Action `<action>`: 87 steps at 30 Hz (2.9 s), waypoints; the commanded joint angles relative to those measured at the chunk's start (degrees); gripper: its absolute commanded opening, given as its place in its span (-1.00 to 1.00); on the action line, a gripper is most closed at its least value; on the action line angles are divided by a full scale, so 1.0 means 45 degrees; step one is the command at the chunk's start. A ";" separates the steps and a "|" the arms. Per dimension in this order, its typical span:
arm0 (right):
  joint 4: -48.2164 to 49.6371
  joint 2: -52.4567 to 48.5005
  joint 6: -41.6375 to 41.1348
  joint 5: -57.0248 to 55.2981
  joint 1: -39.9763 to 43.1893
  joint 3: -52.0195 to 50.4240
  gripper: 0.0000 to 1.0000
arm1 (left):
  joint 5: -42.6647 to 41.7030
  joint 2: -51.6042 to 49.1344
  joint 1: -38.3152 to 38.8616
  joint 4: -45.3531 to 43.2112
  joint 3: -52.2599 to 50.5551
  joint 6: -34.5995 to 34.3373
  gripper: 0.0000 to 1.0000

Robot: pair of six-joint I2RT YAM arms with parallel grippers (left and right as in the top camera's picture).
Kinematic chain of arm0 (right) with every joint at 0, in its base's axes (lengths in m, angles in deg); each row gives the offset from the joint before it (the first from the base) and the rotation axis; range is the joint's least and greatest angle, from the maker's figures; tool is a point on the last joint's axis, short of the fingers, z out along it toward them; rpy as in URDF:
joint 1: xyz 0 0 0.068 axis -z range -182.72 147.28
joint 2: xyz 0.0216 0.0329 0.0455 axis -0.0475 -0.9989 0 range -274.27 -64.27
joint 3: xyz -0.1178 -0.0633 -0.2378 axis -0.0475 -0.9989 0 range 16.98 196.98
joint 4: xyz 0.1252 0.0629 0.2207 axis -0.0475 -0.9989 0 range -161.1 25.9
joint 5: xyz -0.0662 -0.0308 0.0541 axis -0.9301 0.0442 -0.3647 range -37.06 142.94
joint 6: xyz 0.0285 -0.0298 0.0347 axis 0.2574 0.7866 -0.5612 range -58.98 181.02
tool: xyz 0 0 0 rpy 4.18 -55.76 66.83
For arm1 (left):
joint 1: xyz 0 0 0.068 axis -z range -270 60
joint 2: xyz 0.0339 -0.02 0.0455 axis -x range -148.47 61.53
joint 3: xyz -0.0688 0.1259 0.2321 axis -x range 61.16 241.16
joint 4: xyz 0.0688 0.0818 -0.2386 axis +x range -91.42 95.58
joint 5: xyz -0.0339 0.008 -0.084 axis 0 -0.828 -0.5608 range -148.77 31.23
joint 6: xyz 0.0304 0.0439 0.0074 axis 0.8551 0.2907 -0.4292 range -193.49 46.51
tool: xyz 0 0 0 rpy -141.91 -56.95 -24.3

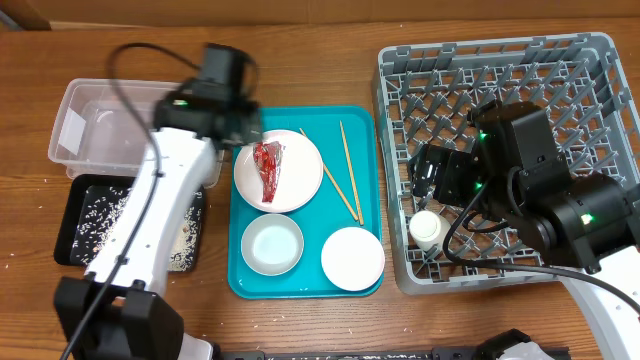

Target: Sort waste into correct bins and load items into the dishwasher

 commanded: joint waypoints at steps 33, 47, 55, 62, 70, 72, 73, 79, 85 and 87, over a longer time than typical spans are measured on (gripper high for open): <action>-0.0131 0.0078 0.0393 0.0015 0.0029 0.0219 0.99 | -0.0699 -0.4736 0.1676 -0.0685 -0.0529 -0.0393 -0.92; -0.0262 0.0078 0.0418 0.0019 0.0029 0.0214 1.00 | 0.1229 -0.1122 -0.1384 0.0325 0.0335 -0.0393 -0.92; -0.0321 0.0078 0.0418 0.0034 0.0029 0.0219 1.00 | -0.1161 -0.1690 -0.3157 -0.0738 0.0345 0.1409 0.96; -0.0568 0.0097 0.0364 0.0029 0.0029 0.0219 1.00 | -0.1996 -0.0641 -0.2875 0.0806 0.0879 0.1797 0.78; -0.0423 0.1248 -0.0073 -0.0282 0.0029 0.0219 1.00 | -0.2560 0.2375 -0.1336 0.2686 0.0884 0.2696 0.54; -0.0199 0.1681 -0.0058 -0.0277 0.0029 0.0219 1.00 | -0.2458 0.3016 -0.0680 0.3162 0.0884 0.2686 0.54; -0.0097 0.1938 -0.0058 -0.0272 0.0029 0.0219 1.00 | -0.2429 0.3279 -0.0321 0.3390 0.0874 0.2671 0.54; -0.0427 0.2322 -0.0010 -0.0272 0.0029 0.0219 1.00 | -0.2210 0.3623 0.1083 0.4624 0.0855 0.1724 0.52; -0.0602 0.1991 -0.0015 -0.0272 0.0034 0.0219 1.00 | -0.2040 0.3949 0.1734 0.5217 0.0855 0.1569 0.40; -0.0602 0.1875 -0.0015 -0.0272 0.0029 0.0219 1.00 | -0.1496 0.4367 0.2147 0.5401 0.0855 0.1447 0.43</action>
